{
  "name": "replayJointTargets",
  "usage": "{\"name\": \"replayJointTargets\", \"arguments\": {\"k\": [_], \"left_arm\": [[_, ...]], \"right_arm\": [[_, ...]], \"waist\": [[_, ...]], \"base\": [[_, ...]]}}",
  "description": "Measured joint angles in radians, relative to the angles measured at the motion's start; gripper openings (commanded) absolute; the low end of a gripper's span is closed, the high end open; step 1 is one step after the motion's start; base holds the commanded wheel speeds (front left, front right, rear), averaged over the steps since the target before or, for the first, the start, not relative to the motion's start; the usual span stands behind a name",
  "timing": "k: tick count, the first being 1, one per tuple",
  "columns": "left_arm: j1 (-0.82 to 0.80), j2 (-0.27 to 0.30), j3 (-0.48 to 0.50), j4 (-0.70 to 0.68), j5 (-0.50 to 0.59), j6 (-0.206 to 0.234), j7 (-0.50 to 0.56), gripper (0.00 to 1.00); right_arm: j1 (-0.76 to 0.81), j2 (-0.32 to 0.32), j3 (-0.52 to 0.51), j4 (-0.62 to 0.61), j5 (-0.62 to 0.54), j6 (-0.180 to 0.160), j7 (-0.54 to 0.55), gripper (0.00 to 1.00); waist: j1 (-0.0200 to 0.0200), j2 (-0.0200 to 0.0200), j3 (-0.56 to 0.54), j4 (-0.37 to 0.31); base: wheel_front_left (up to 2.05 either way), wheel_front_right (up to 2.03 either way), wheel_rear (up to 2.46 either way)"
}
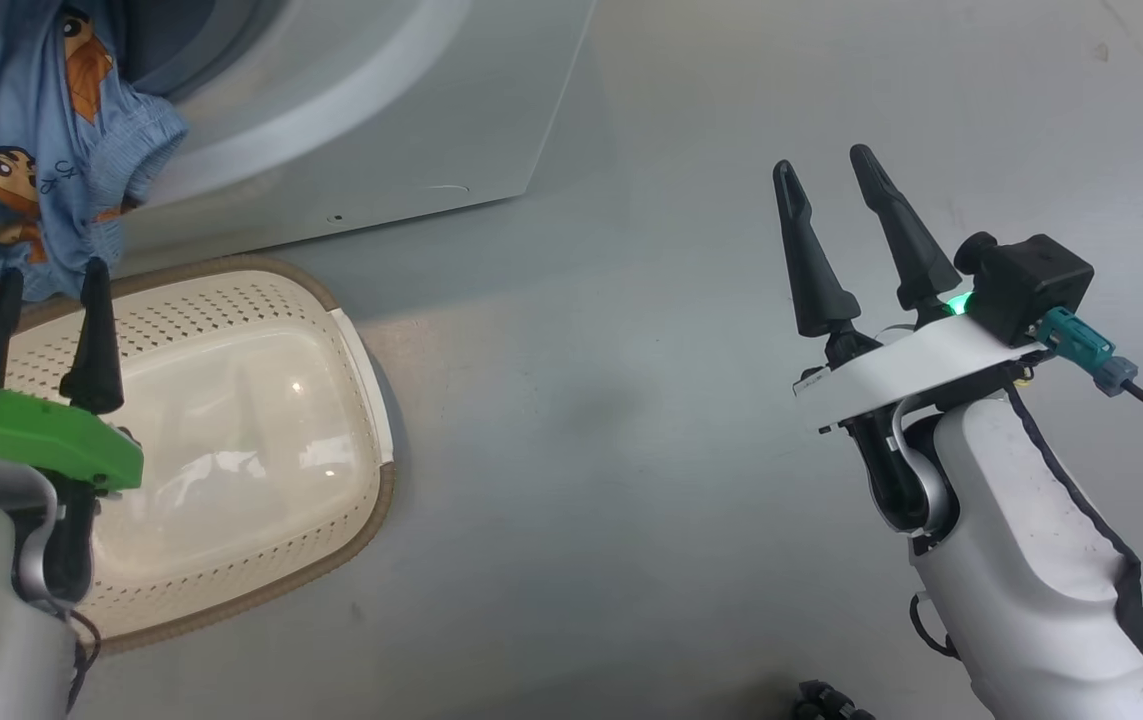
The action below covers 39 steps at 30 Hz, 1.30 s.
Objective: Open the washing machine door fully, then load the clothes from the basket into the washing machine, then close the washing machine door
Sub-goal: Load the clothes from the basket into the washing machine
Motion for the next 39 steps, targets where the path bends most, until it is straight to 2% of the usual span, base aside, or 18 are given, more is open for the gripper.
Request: {"name": "replayJointTargets", "arguments": {"k": [15,29,39], "left_arm": [[-0.178,-0.001,-0.008,0.23,-0.049,-0.004,0.1,1.0],[-0.319,0.011,0.044,0.35,-0.084,-0.004,0.1,1.0],[-0.342,0.019,0.06,0.407,-0.086,-0.009,0.054,1.0]], "right_arm": [[-0.015,0.008,0.009,0.0,0.0,0.0,0.0,1.0],[-0.016,0.016,0.014,0.0,0.0,0.0,0.0,1.0],[-0.018,0.02,0.007,-0.002,0.001,0.0,0.0,1.0]], "waist": [[0.0,0.0,0.023,-0.034],[0.0,0.0,0.039,-0.056],[0.0,0.0,0.049,-0.063]], "base": [[0.0,0.0,0.0],[0.0,0.0,0.0],[0.0,0.0,0.0]]}}
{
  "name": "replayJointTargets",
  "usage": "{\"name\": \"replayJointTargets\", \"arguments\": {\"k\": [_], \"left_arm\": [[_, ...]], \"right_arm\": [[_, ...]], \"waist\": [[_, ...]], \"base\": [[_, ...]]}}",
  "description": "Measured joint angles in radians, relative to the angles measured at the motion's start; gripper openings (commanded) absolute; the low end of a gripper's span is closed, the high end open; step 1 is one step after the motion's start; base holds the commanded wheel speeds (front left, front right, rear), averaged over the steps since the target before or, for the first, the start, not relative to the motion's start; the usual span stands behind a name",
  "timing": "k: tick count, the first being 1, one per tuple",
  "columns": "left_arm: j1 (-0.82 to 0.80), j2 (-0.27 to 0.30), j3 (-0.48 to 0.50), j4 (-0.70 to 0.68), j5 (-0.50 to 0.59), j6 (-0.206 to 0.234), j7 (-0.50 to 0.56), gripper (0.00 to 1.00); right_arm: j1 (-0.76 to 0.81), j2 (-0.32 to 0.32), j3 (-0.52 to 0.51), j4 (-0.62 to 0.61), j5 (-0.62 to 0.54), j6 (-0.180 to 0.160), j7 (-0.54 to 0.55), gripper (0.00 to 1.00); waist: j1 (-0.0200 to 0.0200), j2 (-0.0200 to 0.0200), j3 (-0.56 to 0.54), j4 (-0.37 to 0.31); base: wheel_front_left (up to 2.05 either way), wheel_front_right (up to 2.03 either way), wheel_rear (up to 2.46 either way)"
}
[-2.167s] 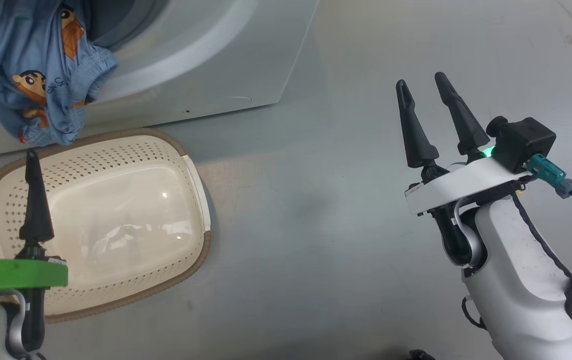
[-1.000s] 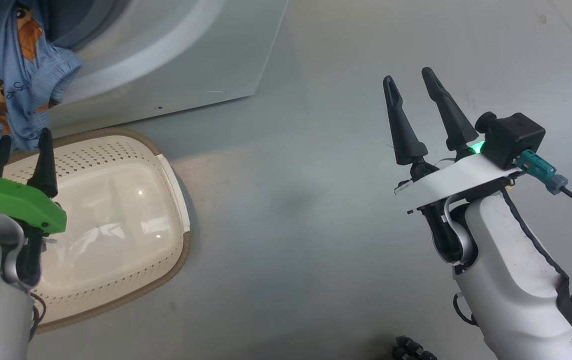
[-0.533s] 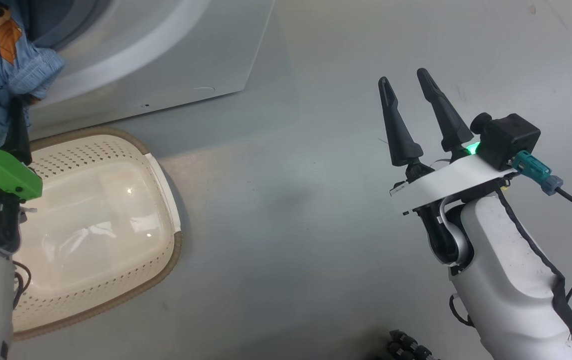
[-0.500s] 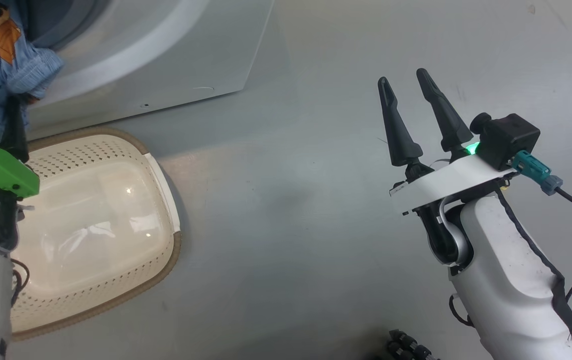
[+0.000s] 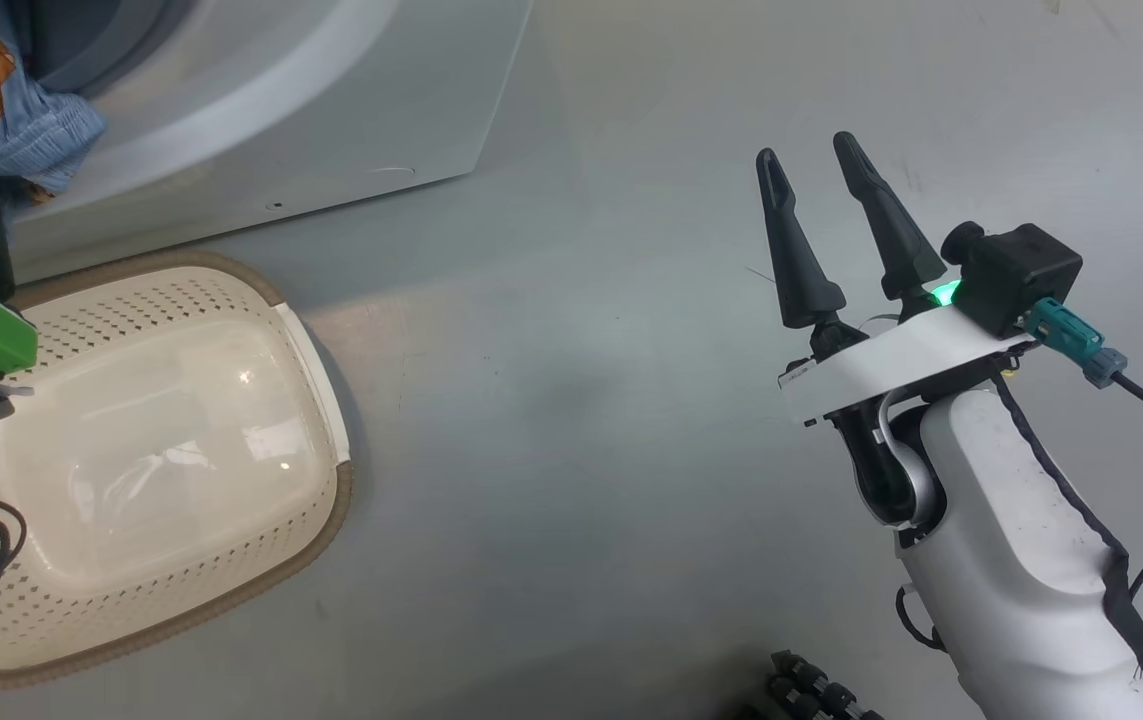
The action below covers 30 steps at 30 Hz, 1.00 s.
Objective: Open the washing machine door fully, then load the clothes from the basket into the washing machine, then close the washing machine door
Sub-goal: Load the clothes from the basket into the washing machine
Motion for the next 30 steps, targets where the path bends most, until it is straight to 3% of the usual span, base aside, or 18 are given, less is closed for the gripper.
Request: {"name": "replayJointTargets", "arguments": {"k": [1,2,3,4,30], "left_arm": [[-0.003,0.0,0.0,0.005,0.0,0.0,-0.004,0.95],[-0.005,0.0,0.0,0.01,0.0,0.0,-0.007,0.56],[-0.008,0.0,-0.003,0.014,0.0,-0.002,-0.008,0.32],[-0.011,-0.001,-0.008,0.019,0.0,-0.005,-0.011,0.0],[0.005,-0.024,-0.082,0.012,-0.035,-0.007,-0.14,0.0]], "right_arm": [[0.0,0.001,-0.001,0.0,0.0,0.0,0.0,1.0],[-0.001,0.001,-0.001,0.0,0.0,0.0,0.0,1.0],[-0.001,0.002,-0.002,0.0,0.0,0.0,0.0,1.0],[-0.002,0.002,-0.002,0.0,0.0,0.0,0.0,1.0],[-0.016,0.005,-0.021,0.001,0.0,0.0,0.0,1.0]], "waist": [[0.0,0.0,0.001,0.0],[0.0,0.0,0.002,0.0],[0.0,0.0,0.003,0.0],[0.0,0.0,0.003,0.0],[0.0,0.0,-0.027,0.028]], "base": [[0.0,0.0,0.0],[0.0,0.0,0.0],[0.0,0.0,0.0],[0.0,0.0,0.0],[0.0,0.0,0.0]]}}
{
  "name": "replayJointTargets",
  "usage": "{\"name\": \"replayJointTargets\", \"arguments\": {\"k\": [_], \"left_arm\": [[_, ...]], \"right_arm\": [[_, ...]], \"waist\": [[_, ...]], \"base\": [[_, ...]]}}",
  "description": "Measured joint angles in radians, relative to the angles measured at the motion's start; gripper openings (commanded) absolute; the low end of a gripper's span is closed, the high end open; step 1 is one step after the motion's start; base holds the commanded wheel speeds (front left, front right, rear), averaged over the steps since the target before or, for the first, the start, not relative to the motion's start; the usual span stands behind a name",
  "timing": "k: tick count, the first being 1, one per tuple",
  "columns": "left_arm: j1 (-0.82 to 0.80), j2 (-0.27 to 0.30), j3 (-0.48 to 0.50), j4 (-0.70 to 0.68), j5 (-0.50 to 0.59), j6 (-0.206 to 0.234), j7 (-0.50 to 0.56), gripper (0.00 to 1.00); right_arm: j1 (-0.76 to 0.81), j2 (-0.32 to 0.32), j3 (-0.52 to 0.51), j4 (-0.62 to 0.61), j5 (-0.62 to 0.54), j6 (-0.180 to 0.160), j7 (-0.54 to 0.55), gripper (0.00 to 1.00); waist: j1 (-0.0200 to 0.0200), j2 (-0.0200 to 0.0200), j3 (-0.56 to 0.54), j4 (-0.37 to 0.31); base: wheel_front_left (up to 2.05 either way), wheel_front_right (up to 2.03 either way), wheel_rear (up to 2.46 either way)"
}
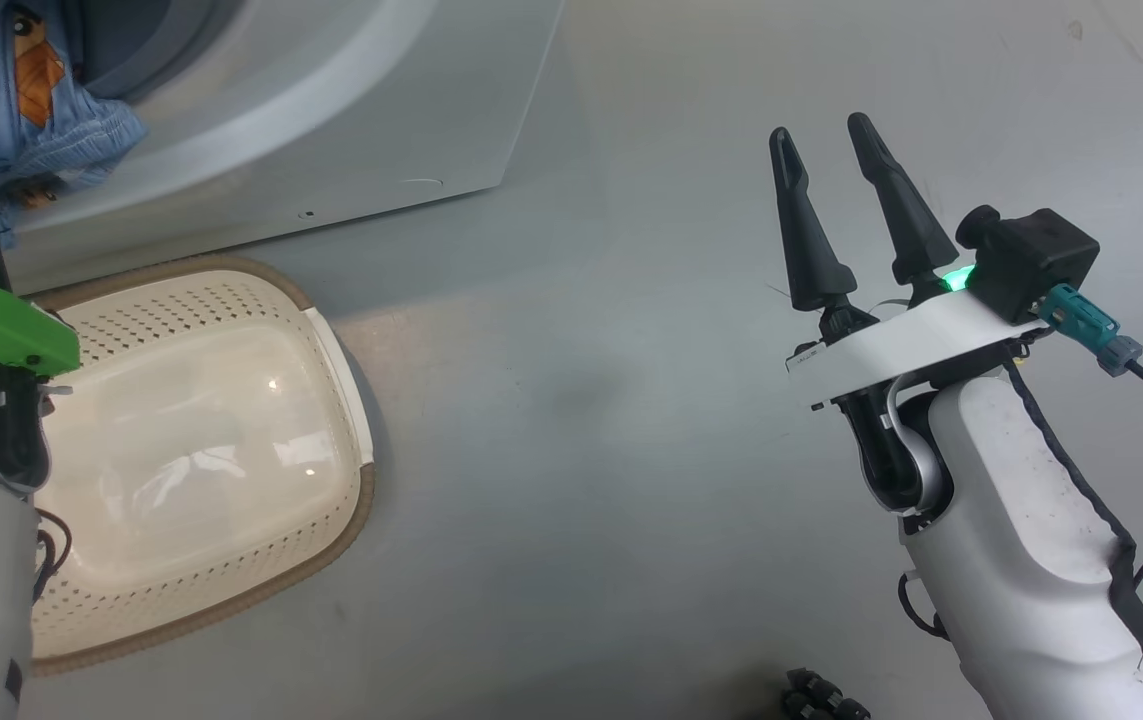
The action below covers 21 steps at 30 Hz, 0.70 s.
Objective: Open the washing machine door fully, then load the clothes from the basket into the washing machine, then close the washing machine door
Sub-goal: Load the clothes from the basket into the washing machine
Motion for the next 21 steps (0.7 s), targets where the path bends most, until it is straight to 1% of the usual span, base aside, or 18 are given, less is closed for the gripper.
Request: {"name": "replayJointTargets", "arguments": {"k": [8,21], "left_arm": [[0.053,0.004,-0.036,-0.059,-0.007,0.0,-0.027,0.0],[0.086,0.046,-0.059,-0.223,-0.008,0.0,-0.057,0.0]], "right_arm": [[0.001,0.0,-0.001,0.002,0.0,0.0,0.0,1.0],[0.009,0.0,-0.006,0.004,0.0,0.0,0.0,1.0]], "waist": [[0.0,0.0,-0.019,0.015],[0.0,0.0,-0.039,0.02]], "base": [[0.0,0.0,0.0],[0.0,0.0,0.0]]}}
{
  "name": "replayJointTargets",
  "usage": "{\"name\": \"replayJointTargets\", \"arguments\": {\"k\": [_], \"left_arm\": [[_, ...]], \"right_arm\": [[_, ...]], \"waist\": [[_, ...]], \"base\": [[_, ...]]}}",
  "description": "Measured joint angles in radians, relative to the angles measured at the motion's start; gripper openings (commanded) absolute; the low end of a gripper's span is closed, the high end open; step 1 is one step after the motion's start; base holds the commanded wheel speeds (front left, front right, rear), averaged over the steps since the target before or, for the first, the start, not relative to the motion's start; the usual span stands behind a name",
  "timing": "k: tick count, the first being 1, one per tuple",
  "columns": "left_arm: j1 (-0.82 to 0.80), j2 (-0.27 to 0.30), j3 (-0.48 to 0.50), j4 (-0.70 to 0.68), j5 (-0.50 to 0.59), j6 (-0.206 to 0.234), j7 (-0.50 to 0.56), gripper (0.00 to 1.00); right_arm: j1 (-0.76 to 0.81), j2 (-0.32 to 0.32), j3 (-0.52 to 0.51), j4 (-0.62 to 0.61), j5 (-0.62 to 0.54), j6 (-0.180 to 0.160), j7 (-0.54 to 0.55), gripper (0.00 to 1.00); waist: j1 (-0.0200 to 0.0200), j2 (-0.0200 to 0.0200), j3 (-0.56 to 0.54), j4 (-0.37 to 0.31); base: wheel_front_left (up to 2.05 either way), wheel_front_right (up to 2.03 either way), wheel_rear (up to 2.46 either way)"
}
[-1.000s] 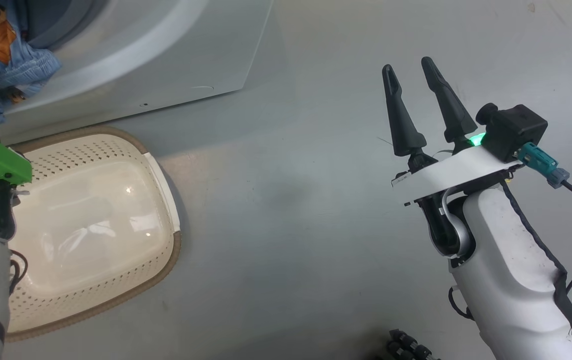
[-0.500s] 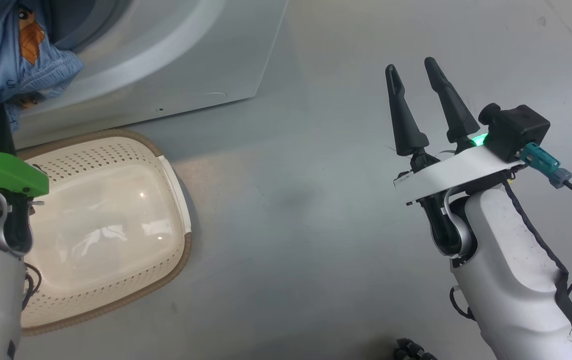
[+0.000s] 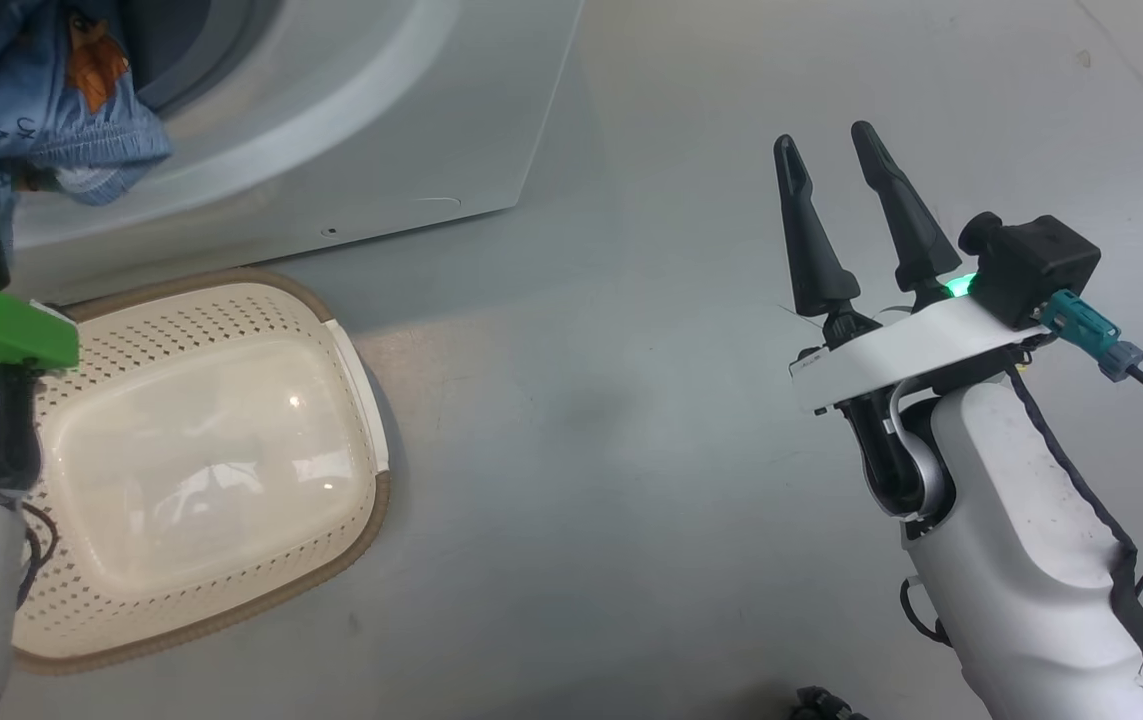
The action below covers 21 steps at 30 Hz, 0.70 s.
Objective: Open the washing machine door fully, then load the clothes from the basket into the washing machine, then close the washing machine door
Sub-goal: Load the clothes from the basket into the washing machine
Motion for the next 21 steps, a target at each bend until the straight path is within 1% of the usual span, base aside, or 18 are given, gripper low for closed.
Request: {"name": "replayJointTargets", "arguments": {"k": [5,8,10,12,16,17,21], "left_arm": [[-0.009,0.018,0.004,-0.05,0.0,0.0,-0.003,0.0],[-0.061,0.019,0.011,-0.065,-0.005,0.0,0.001,0.0],[-0.092,0.02,0.014,-0.066,-0.016,0.0,0.029,0.0],[-0.12,0.028,0.012,-0.049,-0.016,0.0,0.058,0.0],[-0.17,0.06,0.017,0.004,-0.015,0.0,0.114,0.0],[-0.198,0.079,0.015,0.031,-0.006,0.0,0.136,0.0],[-0.252,0.108,0.007,0.066,0.02,0.009,0.172,0.0]], "right_arm": [[0.014,0.0,-0.002,0.0,0.0,0.0,0.0,1.0],[0.014,0.0,0.007,0.0,0.0,0.0,0.0,1.0],[0.014,0.001,0.021,0.0,0.0,0.0,0.0,1.0],[0.014,0.001,0.031,-0.001,0.001,0.0,0.0,1.0],[0.013,0.005,0.049,-0.002,0.009,0.0,0.0,1.0],[0.013,0.006,0.051,-0.002,0.01,0.0,0.0,1.0],[0.013,0.008,0.056,-0.001,0.023,0.0,0.0,1.0]], "waist": [[0.0,0.0,-0.002,0.0],[0.0,0.0,0.0,-0.002],[0.0,0.0,0.004,-0.005],[0.0,0.0,0.009,-0.011],[0.0,0.0,0.02,-0.031],[0.0,0.0,0.025,-0.044],[0.0,0.0,0.035,-0.075]], "base": [[0.0,0.0,0.0],[0.0,0.0,0.0],[0.0,0.0,0.0],[0.0,0.0,0.0],[0.0,0.0,0.0],[0.0,0.0,0.0],[0.0,0.0,0.0]]}}
